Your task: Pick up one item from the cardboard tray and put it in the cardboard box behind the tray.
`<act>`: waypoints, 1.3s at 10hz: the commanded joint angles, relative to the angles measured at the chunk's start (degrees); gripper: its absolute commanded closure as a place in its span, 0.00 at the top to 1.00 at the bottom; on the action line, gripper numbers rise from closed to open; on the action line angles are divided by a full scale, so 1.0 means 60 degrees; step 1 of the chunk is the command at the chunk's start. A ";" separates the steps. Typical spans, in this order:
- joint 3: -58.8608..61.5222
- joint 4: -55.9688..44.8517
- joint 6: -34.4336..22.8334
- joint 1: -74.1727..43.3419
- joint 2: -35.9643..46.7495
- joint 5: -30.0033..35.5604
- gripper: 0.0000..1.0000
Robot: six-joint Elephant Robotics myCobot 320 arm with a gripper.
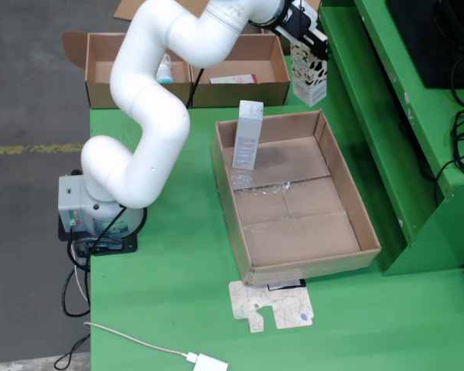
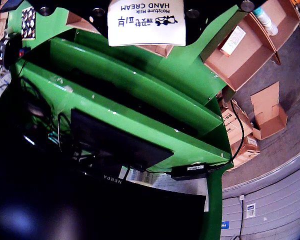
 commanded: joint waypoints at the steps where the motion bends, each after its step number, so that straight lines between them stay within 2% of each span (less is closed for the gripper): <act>1: 0.0233 -0.0590 0.0309 0.0824 0.0630 -0.0018 0.00; 5: 0.0233 -0.1307 0.0557 0.1972 0.0937 -0.0111 0.00; 10: 0.0233 -0.0391 0.0317 0.2699 0.0567 -0.0299 0.00; 12: 0.0234 0.1184 -0.0143 0.3363 -0.0090 -0.1140 0.00; 13: 0.0233 0.2762 -0.0731 0.3683 -0.0842 -0.1930 0.00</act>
